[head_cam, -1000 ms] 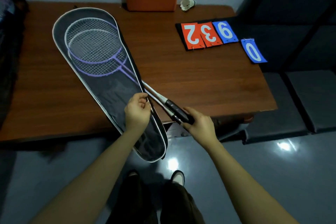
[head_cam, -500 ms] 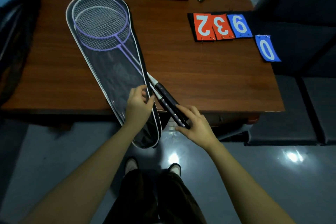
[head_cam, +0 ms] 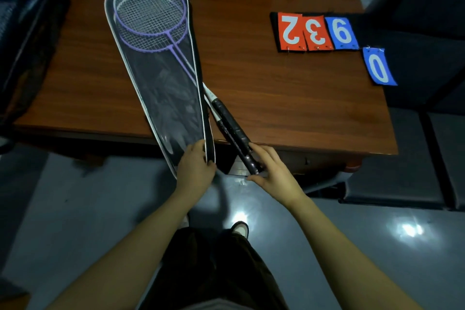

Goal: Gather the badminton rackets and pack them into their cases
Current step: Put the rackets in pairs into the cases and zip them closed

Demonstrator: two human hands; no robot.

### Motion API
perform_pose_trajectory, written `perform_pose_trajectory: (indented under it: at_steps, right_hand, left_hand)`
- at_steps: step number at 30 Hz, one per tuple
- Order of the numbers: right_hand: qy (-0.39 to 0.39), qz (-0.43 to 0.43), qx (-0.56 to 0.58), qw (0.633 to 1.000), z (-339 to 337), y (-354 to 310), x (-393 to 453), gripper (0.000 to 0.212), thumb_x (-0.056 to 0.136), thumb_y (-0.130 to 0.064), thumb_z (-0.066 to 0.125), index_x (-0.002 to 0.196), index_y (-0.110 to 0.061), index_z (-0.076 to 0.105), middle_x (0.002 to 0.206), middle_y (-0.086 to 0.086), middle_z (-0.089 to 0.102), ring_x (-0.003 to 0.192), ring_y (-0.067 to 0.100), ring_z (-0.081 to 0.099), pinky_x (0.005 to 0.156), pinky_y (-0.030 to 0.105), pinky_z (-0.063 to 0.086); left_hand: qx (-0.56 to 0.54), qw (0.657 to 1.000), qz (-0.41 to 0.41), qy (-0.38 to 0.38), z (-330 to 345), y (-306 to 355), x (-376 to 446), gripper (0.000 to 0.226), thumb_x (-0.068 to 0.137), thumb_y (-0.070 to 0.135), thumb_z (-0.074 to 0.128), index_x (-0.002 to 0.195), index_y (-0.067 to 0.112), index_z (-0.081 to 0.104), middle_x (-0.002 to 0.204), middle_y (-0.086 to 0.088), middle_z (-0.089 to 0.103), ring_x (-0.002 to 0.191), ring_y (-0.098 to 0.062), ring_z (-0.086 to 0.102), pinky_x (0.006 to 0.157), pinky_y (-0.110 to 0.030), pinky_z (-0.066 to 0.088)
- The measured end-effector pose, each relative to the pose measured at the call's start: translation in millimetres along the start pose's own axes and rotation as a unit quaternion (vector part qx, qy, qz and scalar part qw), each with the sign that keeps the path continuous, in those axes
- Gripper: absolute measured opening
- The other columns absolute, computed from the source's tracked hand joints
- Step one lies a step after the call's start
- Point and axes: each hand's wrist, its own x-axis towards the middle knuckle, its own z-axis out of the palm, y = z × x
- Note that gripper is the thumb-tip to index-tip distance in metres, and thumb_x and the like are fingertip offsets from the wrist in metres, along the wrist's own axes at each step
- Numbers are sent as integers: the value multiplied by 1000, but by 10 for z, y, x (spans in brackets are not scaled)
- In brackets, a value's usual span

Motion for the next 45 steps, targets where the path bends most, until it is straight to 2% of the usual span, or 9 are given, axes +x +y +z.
perform_pose_trajectory:
  at_steps: [2, 6, 17, 23, 28, 32, 36, 41, 45]
  right_hand:
    - [18, 4, 43, 999, 90, -97, 15, 78, 78, -12, 73, 142, -29, 31, 132, -6, 37, 114, 12, 48, 87, 9, 42]
    - [56, -21, 119, 991, 236, -412, 105, 78, 72, -9, 78, 138, -23, 40, 123, -1, 44, 108, 2, 48, 94, 10, 38]
    - [38, -17, 271, 962, 420, -955, 270, 77, 72, 7, 72, 136, -23, 42, 121, 3, 42, 85, 13, 58, 82, 25, 52]
    - [131, -47, 208, 968, 569, -1272, 410, 62, 69, -5, 80, 124, -17, 54, 105, -6, 52, 85, 6, 58, 74, 18, 50]
    - [201, -64, 78, 974, 777, -1453, 537, 56, 70, -34, 78, 120, -25, 54, 106, -12, 62, 89, 6, 60, 83, 36, 47]
    - [222, -66, 35, 972, 885, -1605, 642, 55, 68, -35, 80, 117, -23, 57, 104, -14, 62, 90, 8, 59, 90, 23, 33]
    - [203, -41, 188, 960, 975, -1711, 702, 52, 68, -35, 79, 112, -35, 53, 110, -12, 60, 98, 11, 59, 89, 41, 48]
    - [153, -29, 398, 904, 994, -1889, 759, 54, 71, 1, 76, 110, -27, 51, 120, 7, 53, 81, 21, 60, 80, 34, 51]
    - [114, -9, 462, 879, 1042, -1966, 783, 51, 73, 5, 70, 115, -21, 58, 114, -3, 64, 80, 26, 54, 80, 35, 49]
  left_hand:
    - [-55, 998, -20, 26, -92, -18, 5, 34, 75, 8, 63, 106, 20, 59, 82, -2, 61, 76, -19, 60, 68, -28, 47]
    - [-191, 978, -74, 43, -332, 1, 5, 38, 76, 4, 69, 112, 14, 60, 81, 0, 64, 69, -5, 58, 65, -8, 45]
    - [-337, 935, -100, 36, -813, -45, 157, 36, 72, -4, 70, 103, 12, 62, 80, -8, 65, 72, -17, 60, 75, -28, 51]
    - [-388, 919, -67, 29, -1089, -18, 187, 34, 72, -7, 70, 98, 14, 62, 77, -5, 62, 68, -13, 60, 73, -24, 50]
    - [-406, 912, -54, 26, -1358, -37, 256, 32, 72, -11, 68, 96, 9, 62, 73, -6, 63, 59, -3, 61, 64, -16, 51]
    - [-398, 916, -50, 15, -1579, -62, 332, 30, 71, -8, 71, 89, 15, 64, 74, -4, 65, 62, -8, 64, 64, -20, 53]
    - [-416, 909, -40, 11, -1720, -87, 368, 29, 70, -8, 71, 86, 15, 64, 74, -3, 66, 64, -10, 63, 67, -21, 52]
    - [-442, 896, -33, 6, -1864, -180, 413, 28, 71, -7, 71, 87, 15, 65, 72, -1, 65, 63, -6, 63, 64, -16, 51]
    - [-482, 874, -62, -7, -1877, -299, 386, 29, 73, -10, 67, 92, 12, 63, 69, 2, 67, 63, -7, 65, 60, -15, 51]
